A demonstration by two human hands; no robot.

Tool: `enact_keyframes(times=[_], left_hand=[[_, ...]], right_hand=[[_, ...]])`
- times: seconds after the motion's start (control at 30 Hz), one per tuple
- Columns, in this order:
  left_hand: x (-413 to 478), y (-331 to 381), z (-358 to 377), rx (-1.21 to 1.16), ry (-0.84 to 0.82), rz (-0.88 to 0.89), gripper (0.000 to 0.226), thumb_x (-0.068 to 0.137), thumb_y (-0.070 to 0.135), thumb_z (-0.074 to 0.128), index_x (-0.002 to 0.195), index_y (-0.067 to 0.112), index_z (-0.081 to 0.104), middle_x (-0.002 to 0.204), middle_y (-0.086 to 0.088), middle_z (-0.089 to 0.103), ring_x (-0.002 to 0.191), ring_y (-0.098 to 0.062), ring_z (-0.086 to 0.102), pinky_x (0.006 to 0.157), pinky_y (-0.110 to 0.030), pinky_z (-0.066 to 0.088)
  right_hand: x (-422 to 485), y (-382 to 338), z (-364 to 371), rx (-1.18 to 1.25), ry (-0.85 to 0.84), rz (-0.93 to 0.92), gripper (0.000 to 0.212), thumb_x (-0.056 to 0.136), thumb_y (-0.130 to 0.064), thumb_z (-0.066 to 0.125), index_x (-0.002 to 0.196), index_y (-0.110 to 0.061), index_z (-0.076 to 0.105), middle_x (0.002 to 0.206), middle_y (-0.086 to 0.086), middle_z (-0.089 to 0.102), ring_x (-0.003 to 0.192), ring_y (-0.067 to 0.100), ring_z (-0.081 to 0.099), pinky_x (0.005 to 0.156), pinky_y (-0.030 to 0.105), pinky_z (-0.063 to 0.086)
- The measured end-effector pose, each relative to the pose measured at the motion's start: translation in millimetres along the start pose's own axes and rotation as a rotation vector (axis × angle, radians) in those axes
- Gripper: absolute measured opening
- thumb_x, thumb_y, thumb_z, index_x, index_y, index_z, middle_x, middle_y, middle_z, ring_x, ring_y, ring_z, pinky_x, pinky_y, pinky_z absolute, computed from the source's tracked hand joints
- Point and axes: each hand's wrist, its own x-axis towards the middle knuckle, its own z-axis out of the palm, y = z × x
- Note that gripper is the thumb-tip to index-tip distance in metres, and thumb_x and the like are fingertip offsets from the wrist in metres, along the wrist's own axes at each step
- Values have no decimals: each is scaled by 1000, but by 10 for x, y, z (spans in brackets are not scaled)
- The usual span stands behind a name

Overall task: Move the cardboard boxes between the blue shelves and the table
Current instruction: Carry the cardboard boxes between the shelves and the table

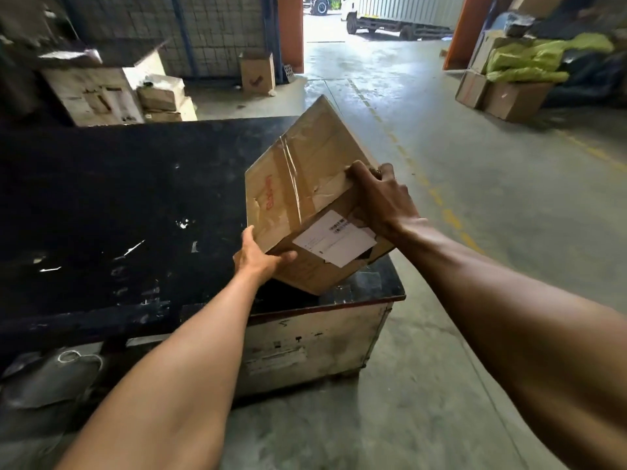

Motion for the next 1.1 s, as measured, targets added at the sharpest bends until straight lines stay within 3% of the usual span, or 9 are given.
enact_keyframes(times=[0.13, 0.23, 0.33, 0.4, 0.5, 0.63, 0.73, 0.93, 1.1], left_hand=[[-33, 32, 34, 146, 214, 84, 88, 75, 33, 83, 147, 30, 33, 138, -16, 44, 123, -34, 45, 92, -41, 43], [-17, 95, -36, 285, 271, 115, 86, 77, 37, 80, 147, 38, 31, 127, -17, 40, 109, -34, 47, 74, -39, 43], [-16, 127, -11, 427, 267, 133, 81, 82, 44, 74, 149, 38, 28, 123, -17, 39, 106, -34, 48, 59, -31, 40], [-33, 109, 87, 512, 242, 146, 74, 82, 48, 72, 145, 34, 36, 118, -17, 42, 100, -35, 51, 65, -36, 47], [-88, 54, 239, 574, 246, 105, 74, 88, 44, 66, 148, 45, 23, 112, -15, 39, 97, -34, 49, 77, -45, 51], [-43, 40, 326, 663, 261, 175, 75, 93, 38, 61, 151, 43, 15, 117, -16, 52, 96, -30, 44, 60, -36, 42], [11, 55, 405, 640, 310, 139, 63, 99, 40, 51, 151, 42, 16, 116, -12, 54, 88, -26, 36, 50, -28, 24], [-27, 94, 425, 706, 331, 155, 66, 97, 31, 54, 152, 40, 19, 115, -17, 54, 99, -33, 44, 69, -40, 48], [-20, 147, 402, 646, 234, 102, 83, 90, 35, 67, 152, 41, 13, 122, -16, 50, 105, -32, 41, 67, -36, 39]], right_hand=[[-77, 199, 165, 213, -20, 179, 39, 88, -35, 65, 122, -36, 44, 110, 3, 44, 96, 29, 54, 62, 26, 38], [-271, 345, 416, 261, -6, 229, 58, 81, -34, 77, 125, -29, 38, 119, 12, 51, 96, 31, 55, 61, 22, 34], [-440, 474, 615, 310, -19, 327, 66, 78, -33, 82, 125, -27, 35, 121, 20, 53, 89, 28, 52, 64, 29, 38], [-496, 586, 708, 310, -46, 385, 75, 76, -32, 84, 132, -29, 34, 121, 23, 53, 92, 33, 54, 70, 35, 42], [-525, 745, 792, 296, -75, 414, 93, 72, -36, 87, 145, -43, 31, 128, 24, 52, 109, 41, 56, 86, 41, 46], [-496, 852, 855, 296, -96, 421, 100, 73, -37, 85, 151, -49, 24, 137, 20, 47, 119, 40, 52, 103, 44, 43], [-430, 880, 847, 312, -93, 427, 101, 72, -36, 86, 151, -50, 24, 139, 19, 47, 121, 39, 52, 105, 44, 43], [-390, 918, 814, 228, -208, 388, 101, 80, -44, 77, 155, -41, 11, 143, 25, 42, 125, 45, 45, 101, 47, 41], [-418, 864, 742, 163, -164, 429, 98, 79, -47, 78, 152, -52, 12, 134, 24, 43, 119, 44, 48, 102, 51, 41]])
